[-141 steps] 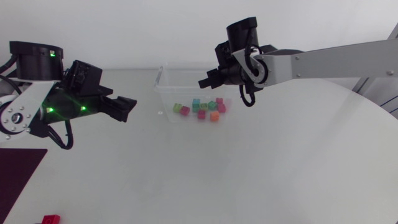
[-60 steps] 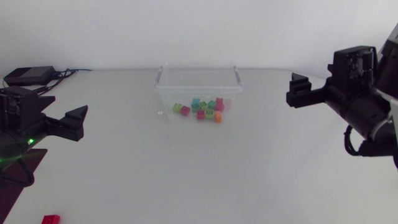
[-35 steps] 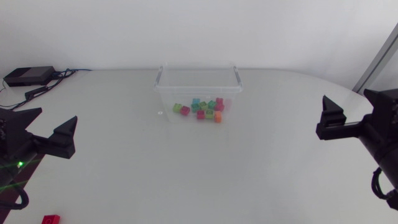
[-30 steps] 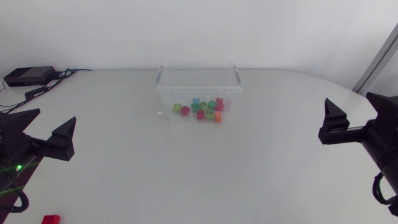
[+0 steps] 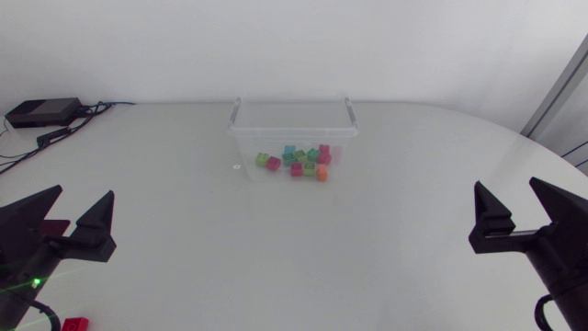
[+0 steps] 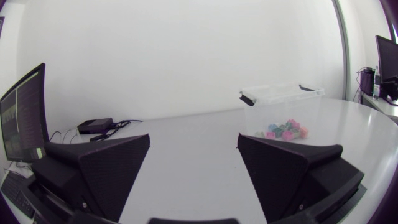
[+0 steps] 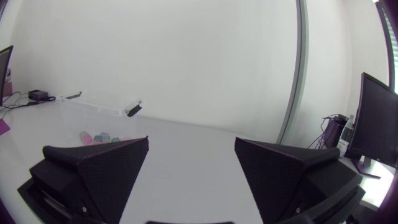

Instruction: Pick up the duplo bricks and place them in the container

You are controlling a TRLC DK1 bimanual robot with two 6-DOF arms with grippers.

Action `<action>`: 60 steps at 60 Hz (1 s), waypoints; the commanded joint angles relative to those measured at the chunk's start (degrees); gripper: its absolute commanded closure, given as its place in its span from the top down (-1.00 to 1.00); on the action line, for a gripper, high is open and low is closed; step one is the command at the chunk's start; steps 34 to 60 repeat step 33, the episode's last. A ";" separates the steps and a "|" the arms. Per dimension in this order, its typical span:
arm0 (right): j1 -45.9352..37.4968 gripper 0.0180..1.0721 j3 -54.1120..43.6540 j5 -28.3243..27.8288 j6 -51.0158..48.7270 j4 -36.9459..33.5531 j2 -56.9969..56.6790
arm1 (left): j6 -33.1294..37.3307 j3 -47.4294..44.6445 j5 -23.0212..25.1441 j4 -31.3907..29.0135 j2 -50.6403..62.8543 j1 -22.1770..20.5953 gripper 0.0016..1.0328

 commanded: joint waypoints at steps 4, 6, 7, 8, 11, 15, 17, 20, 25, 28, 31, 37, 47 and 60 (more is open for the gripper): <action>-1.86 0.90 -3.94 -2.48 3.75 -1.18 -4.15 | -4.07 -3.44 -0.60 -0.47 -3.92 -0.98 0.91; -2.30 0.90 -4.67 -3.17 4.32 -1.37 -5.16 | -4.73 -4.04 -0.72 -0.55 -4.91 -1.17 0.91; -2.50 0.90 -5.01 -3.50 4.58 -1.46 -5.63 | -5.03 -4.32 -0.77 -0.58 -5.37 -1.26 0.91; -2.72 0.90 -5.36 -3.84 4.86 -1.55 -6.12 | -5.35 -4.61 -0.83 -0.62 -5.85 -1.36 0.91; -3.36 0.90 -6.42 -4.85 5.68 -1.84 -7.60 | -6.30 -5.50 -0.99 -0.73 -7.28 -1.64 0.91; -4.23 0.90 -7.86 -6.24 6.81 -2.22 -9.62 | -7.60 -6.70 -1.22 -0.88 -9.24 -2.03 0.91; -4.51 0.90 -8.34 -6.70 7.18 -2.35 -10.28 | -8.03 -7.09 -1.30 -0.93 -9.89 -2.15 0.91; -4.51 0.90 -8.34 -6.70 7.18 -2.35 -10.28 | -8.03 -7.09 -1.30 -0.93 -9.89 -2.15 0.91; -4.51 0.90 -8.34 -6.70 7.18 -2.35 -10.28 | -8.03 -7.09 -1.30 -0.93 -9.89 -2.15 0.91; -4.51 0.90 -8.34 -6.70 7.18 -2.35 -10.28 | -8.03 -7.09 -1.30 -0.93 -9.89 -2.15 0.91; -4.51 0.90 -8.34 -6.70 7.18 -2.35 -10.28 | -8.03 -7.09 -1.30 -0.93 -9.89 -2.15 0.91; -4.51 0.90 -8.34 -6.70 7.18 -2.35 -10.28 | -8.03 -7.09 -1.30 -0.93 -9.89 -2.15 0.91; -4.51 0.90 -8.34 -6.70 7.18 -2.35 -10.28 | -8.03 -7.09 -1.30 -0.93 -9.89 -2.15 0.91; -4.51 0.90 -8.34 -6.70 7.18 -2.35 -10.28 | -8.03 -7.09 -1.30 -0.93 -9.89 -2.15 0.91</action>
